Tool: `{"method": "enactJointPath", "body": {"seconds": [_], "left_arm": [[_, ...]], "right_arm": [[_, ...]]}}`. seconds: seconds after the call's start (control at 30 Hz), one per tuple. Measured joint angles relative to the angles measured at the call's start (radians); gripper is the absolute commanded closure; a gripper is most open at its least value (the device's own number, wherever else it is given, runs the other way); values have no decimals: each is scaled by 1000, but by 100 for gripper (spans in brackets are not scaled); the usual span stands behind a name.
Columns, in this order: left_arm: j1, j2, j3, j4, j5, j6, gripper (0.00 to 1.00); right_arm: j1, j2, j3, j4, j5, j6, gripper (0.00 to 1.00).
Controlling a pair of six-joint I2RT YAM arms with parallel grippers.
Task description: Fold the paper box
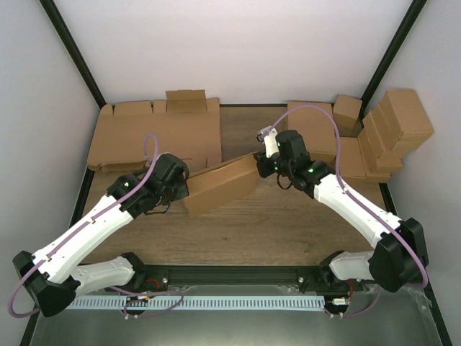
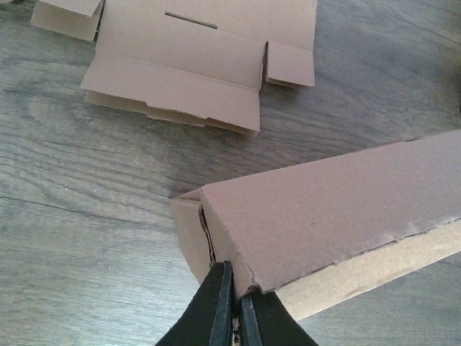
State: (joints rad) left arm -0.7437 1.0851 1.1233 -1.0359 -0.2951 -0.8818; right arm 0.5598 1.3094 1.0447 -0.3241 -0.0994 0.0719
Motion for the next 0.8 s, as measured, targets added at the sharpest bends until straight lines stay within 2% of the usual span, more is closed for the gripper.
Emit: {"method": "enactJointPath", "body": {"seconds": [0.3, 0.8], "left_arm": [[-2, -49, -72, 78, 11, 0, 96], [-2, -102, -176, 185, 19, 0, 96]], "right_arm": [[0, -69, -130, 133, 0, 0, 99], [4, -96, -240, 292, 0, 8, 99]]}}
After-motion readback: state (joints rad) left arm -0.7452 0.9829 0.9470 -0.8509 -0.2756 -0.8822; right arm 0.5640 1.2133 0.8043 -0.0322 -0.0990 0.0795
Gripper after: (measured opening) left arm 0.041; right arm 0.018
